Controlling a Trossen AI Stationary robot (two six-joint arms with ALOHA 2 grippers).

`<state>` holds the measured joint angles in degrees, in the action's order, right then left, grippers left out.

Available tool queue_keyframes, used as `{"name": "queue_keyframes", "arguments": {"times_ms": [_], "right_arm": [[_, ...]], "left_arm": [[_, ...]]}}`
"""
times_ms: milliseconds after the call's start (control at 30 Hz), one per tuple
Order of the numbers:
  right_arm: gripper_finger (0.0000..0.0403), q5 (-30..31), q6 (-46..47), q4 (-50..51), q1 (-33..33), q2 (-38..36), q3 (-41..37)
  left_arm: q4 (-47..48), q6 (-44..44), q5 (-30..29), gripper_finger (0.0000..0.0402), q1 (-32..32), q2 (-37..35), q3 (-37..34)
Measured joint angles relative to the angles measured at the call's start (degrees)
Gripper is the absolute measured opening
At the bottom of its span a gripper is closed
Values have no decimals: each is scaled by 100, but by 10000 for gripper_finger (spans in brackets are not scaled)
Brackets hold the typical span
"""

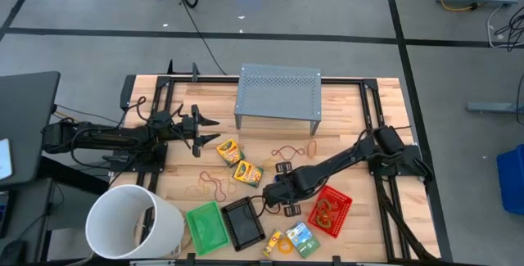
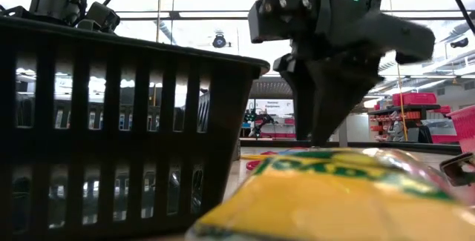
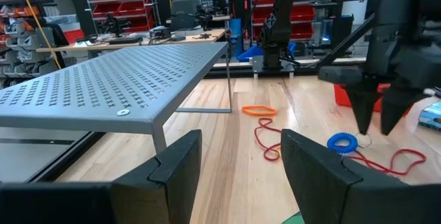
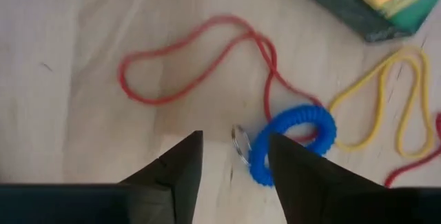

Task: Pick & Place Office Desk Supplies
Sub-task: Put the blue spring keychain into the red bin

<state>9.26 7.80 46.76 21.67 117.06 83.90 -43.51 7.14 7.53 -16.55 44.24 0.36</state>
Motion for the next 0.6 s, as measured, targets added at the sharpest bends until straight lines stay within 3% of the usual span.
{"name": "queue_keyframes", "arguments": {"times_ms": [333,600], "right_arm": [[130,522,-132,17,15,168,0],[12,544,-216,74,111,168,0]], "left_arm": [[0,37,0,204,0,-1,0],[9,37,0,204,1,1,2]]}}
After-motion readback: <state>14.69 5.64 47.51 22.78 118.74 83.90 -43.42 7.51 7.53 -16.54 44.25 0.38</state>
